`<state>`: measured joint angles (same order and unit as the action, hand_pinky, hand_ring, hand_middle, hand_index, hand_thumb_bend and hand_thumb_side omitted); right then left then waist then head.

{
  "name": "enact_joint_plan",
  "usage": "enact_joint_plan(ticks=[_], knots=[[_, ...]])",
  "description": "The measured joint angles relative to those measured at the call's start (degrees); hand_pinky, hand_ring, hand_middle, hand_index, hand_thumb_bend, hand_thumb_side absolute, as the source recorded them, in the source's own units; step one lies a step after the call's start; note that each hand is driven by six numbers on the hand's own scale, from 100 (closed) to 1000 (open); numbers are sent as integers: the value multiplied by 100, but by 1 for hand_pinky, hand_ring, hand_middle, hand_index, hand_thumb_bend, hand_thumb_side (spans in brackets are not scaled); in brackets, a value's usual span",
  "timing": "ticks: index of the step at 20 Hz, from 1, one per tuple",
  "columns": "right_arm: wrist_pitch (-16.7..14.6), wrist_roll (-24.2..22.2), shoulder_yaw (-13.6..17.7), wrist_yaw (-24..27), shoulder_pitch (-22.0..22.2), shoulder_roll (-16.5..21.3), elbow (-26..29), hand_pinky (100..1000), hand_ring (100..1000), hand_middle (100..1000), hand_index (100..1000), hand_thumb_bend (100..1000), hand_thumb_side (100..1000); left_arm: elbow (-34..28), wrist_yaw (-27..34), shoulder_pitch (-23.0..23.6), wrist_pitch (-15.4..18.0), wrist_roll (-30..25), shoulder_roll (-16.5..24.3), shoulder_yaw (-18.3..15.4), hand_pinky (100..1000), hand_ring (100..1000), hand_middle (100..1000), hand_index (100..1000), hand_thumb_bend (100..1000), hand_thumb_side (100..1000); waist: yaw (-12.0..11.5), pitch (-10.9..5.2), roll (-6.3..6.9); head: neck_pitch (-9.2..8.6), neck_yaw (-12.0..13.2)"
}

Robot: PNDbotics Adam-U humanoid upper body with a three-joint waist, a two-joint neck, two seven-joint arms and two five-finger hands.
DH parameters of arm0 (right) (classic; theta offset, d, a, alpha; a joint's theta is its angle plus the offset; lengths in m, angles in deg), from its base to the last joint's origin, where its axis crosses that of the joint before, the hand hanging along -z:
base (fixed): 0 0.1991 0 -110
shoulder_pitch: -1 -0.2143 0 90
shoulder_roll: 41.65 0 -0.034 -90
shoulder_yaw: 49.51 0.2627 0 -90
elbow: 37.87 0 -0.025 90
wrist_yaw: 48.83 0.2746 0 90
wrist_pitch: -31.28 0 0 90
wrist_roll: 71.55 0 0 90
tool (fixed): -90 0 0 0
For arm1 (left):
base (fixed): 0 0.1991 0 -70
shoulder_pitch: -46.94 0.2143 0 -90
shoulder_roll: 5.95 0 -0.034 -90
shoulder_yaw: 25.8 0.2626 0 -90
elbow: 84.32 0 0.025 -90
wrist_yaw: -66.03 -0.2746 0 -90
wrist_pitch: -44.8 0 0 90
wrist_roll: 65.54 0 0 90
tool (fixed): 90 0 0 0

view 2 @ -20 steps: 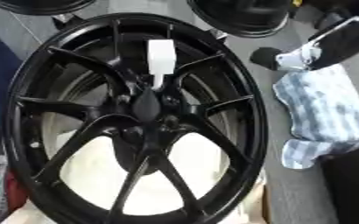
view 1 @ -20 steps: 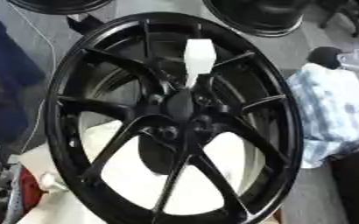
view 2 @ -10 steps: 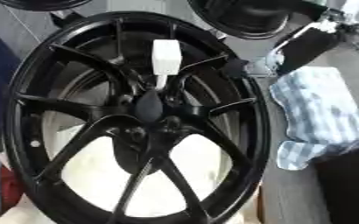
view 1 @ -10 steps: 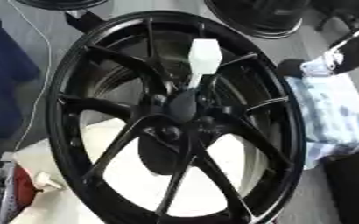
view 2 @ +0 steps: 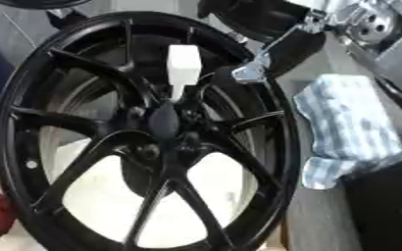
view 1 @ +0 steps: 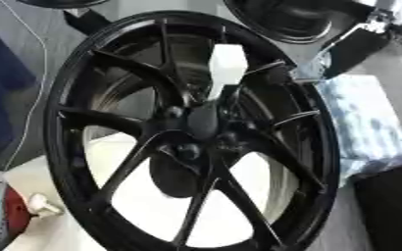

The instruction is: Pull the pin out of the wheel hub.

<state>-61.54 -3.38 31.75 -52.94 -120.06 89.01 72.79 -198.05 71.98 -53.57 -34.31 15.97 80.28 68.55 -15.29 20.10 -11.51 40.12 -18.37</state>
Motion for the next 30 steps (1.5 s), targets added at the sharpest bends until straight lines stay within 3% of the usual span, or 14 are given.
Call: enact_joint_plan(ticks=[7, 15, 23, 30], knots=[[102, 14, -50, -38, -160, -206, -399, 811, 817, 817, 794, 543, 352, 0, 0, -27, 7, -11, -2, 1, 791, 917, 683, 815, 100, 730, -147, 42, -37, -5, -46], [64, -76, -111, 84, -193, -368, -606, 821, 828, 834, 803, 603, 329, 0, -42, -94, -6, -23, -6, 2, 791, 917, 682, 813, 100, 738, -307, 123, -164, -92, -93], [41, -308, -119, 205, -172, -472, -765, 822, 830, 837, 807, 617, 327, 0, -133, -120, -64, -22, -19, 3, 792, 918, 683, 813, 100, 743, -324, 217, -198, -102, -95], [52, -355, -150, 211, -169, -514, -814, 801, 798, 742, 731, 595, 318, 0, -172, -136, -106, -28, -61, 5, 793, 919, 683, 813, 100, 744, -321, 253, -199, -145, -95]])
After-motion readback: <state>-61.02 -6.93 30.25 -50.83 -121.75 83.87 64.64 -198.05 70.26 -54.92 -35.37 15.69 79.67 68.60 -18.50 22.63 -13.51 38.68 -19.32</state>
